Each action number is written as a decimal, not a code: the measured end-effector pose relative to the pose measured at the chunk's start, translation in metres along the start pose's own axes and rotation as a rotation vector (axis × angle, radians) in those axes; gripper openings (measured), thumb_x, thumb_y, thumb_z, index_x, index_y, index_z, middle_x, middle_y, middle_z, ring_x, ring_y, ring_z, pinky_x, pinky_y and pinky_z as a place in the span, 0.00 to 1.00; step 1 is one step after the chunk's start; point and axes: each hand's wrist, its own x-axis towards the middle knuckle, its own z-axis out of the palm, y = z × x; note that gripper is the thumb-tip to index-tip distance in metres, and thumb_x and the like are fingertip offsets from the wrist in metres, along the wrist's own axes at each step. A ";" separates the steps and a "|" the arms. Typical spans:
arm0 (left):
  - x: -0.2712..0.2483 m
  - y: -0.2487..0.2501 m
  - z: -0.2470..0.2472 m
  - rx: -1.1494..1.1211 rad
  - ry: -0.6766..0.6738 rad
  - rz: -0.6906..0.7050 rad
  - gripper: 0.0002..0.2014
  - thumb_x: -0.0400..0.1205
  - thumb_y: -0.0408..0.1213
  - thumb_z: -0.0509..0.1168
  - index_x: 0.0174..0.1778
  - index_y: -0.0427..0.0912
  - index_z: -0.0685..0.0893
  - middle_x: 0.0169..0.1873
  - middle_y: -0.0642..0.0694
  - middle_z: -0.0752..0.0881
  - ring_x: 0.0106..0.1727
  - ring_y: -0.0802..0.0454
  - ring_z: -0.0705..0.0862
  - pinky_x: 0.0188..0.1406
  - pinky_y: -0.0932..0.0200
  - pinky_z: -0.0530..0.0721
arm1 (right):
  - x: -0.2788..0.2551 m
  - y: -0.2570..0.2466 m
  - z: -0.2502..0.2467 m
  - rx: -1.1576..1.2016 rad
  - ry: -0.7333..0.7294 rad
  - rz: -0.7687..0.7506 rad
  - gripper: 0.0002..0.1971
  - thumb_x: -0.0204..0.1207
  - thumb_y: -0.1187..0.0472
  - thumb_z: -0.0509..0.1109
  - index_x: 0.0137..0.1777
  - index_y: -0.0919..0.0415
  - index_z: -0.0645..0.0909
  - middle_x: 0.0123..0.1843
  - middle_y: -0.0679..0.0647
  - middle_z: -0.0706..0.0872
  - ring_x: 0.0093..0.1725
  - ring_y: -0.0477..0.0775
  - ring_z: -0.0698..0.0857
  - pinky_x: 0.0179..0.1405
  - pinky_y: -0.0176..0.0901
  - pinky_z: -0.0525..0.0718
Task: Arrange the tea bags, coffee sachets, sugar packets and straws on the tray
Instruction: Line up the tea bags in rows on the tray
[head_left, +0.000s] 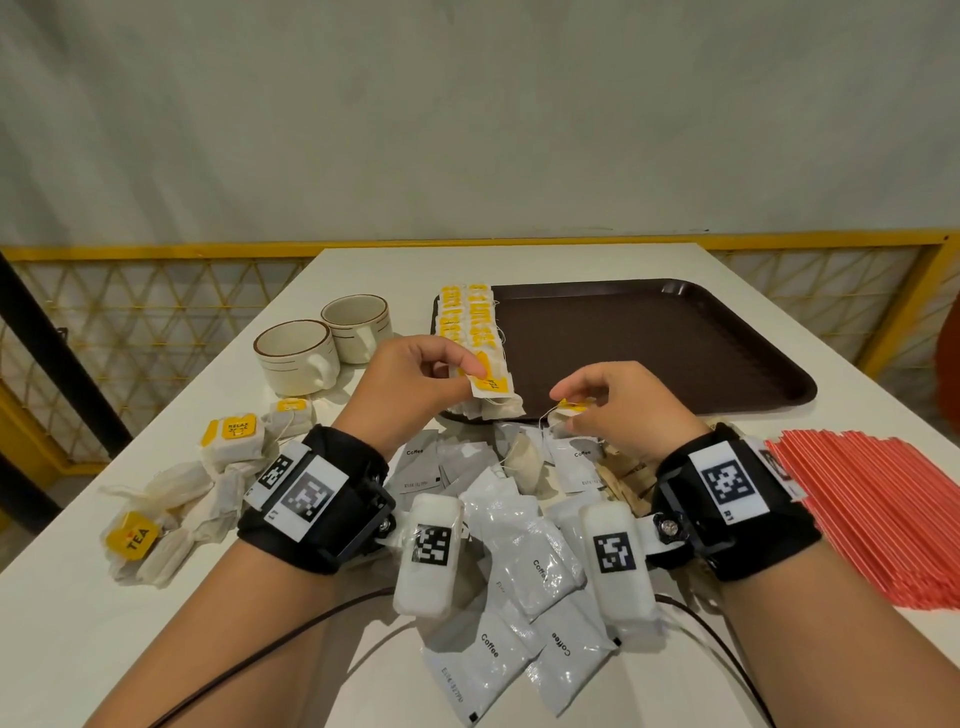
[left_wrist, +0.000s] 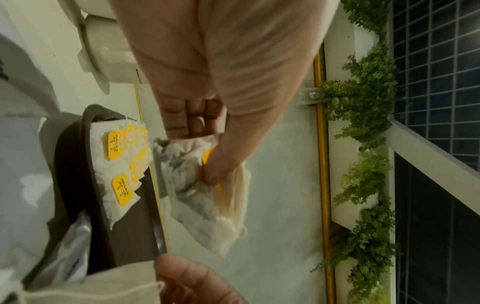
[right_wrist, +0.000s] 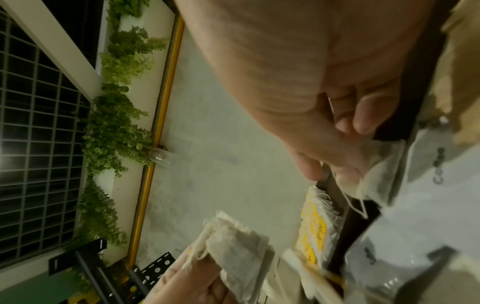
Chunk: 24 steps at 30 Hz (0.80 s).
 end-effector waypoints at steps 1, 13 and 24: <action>0.001 -0.001 0.000 0.003 0.001 0.001 0.14 0.72 0.23 0.73 0.29 0.50 0.90 0.45 0.32 0.89 0.44 0.42 0.82 0.58 0.38 0.84 | 0.001 0.000 0.000 0.003 0.002 0.003 0.15 0.70 0.70 0.76 0.54 0.54 0.86 0.49 0.45 0.85 0.46 0.40 0.81 0.51 0.32 0.78; 0.002 -0.005 0.001 0.042 -0.023 0.005 0.11 0.73 0.24 0.73 0.34 0.47 0.89 0.35 0.47 0.86 0.36 0.52 0.76 0.44 0.58 0.81 | 0.002 0.004 0.002 0.048 0.024 -0.038 0.09 0.69 0.73 0.76 0.44 0.58 0.88 0.39 0.46 0.87 0.38 0.41 0.83 0.40 0.30 0.80; -0.001 -0.007 0.008 0.075 -0.079 0.053 0.01 0.73 0.31 0.75 0.37 0.40 0.90 0.26 0.55 0.82 0.31 0.56 0.74 0.35 0.61 0.76 | -0.004 -0.017 0.009 0.340 0.207 -0.272 0.08 0.69 0.67 0.79 0.44 0.56 0.85 0.39 0.52 0.87 0.38 0.43 0.83 0.42 0.33 0.85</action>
